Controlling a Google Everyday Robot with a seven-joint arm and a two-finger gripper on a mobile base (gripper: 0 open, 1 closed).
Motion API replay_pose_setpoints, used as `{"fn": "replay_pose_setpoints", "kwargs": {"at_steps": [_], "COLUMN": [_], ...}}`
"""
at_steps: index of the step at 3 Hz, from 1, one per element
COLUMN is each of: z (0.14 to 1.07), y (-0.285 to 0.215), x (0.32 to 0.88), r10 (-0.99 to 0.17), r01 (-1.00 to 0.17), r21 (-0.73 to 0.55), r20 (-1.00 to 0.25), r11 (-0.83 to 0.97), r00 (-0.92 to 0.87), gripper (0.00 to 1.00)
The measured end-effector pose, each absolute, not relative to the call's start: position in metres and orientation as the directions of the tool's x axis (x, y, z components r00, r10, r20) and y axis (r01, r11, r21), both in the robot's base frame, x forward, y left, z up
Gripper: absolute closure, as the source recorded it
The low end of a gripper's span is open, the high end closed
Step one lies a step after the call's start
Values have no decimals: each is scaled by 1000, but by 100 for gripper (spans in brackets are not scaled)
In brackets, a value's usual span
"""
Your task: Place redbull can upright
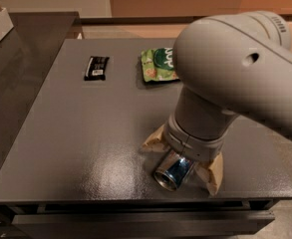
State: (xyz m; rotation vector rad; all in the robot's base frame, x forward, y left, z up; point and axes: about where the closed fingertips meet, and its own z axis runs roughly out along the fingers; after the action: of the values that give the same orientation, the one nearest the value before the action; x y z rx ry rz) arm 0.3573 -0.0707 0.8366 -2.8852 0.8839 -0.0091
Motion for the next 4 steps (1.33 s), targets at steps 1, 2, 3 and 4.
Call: {"fn": "replay_pose_setpoints", "kwargs": {"at_steps": [1, 2, 3, 4], "z": [832, 835, 851, 873], "y": [-71, -71, -65, -53], "x": [359, 361, 365, 372], "r10": [-550, -557, -589, -645], "r01": [-548, -555, -589, -649], "r21": [-102, -96, -117, -152], "r20": [-12, -10, -38, -79], "r11": [-830, -826, -800, -746], "r00": [835, 831, 807, 760], "gripper": [41, 64, 87, 100]}}
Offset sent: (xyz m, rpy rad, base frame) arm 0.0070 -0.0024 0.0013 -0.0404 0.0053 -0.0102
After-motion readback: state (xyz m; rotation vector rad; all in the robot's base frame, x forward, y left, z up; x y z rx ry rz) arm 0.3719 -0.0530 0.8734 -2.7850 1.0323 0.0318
